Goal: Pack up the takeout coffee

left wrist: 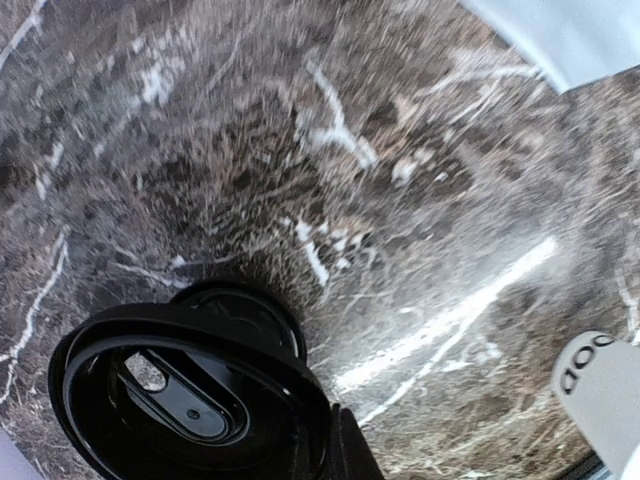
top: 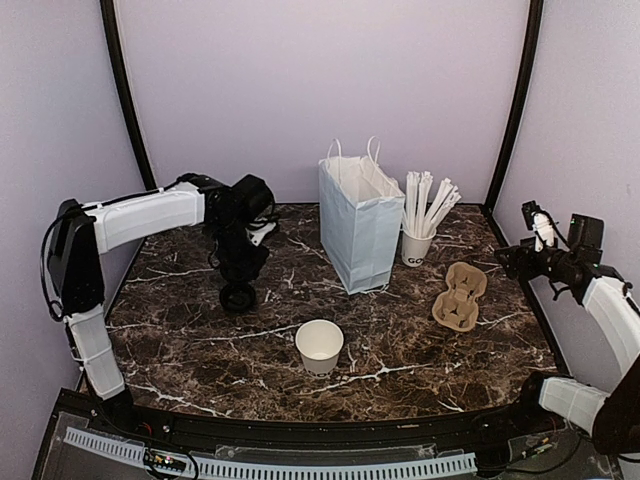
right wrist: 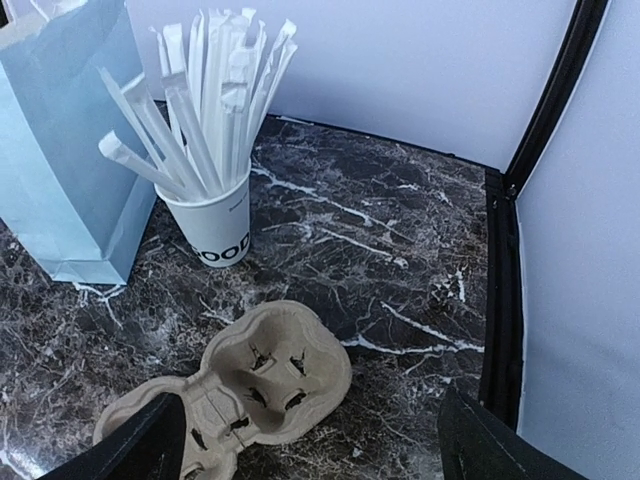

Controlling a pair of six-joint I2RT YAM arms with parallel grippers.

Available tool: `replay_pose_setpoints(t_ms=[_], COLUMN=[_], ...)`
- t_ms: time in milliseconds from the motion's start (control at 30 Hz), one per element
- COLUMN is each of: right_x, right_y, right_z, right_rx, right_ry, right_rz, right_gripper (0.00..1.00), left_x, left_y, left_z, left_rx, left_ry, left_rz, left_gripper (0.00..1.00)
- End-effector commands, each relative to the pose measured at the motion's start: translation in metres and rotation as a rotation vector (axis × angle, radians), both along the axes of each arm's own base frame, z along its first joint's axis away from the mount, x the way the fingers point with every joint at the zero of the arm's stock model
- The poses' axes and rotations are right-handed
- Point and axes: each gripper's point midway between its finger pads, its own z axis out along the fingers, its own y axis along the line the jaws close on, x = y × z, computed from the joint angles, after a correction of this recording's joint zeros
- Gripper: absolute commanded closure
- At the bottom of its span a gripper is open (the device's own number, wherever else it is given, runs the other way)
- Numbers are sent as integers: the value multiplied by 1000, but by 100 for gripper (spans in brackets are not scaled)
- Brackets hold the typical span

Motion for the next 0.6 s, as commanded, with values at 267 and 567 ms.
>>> replay_pose_setpoints(t_ms=[267, 567], right_x=[-14, -15], right_y=[106, 219], right_z=[117, 161], right_rx=[203, 238], right_ry=[-55, -6], right_rz=[431, 778], right_gripper=[18, 16], left_x=[-42, -110], left_y=[-106, -128], left_z=[227, 303], left_rx=[-865, -1462], left_ry=[-271, -209], left_rz=[-264, -566], left_gripper=[94, 90])
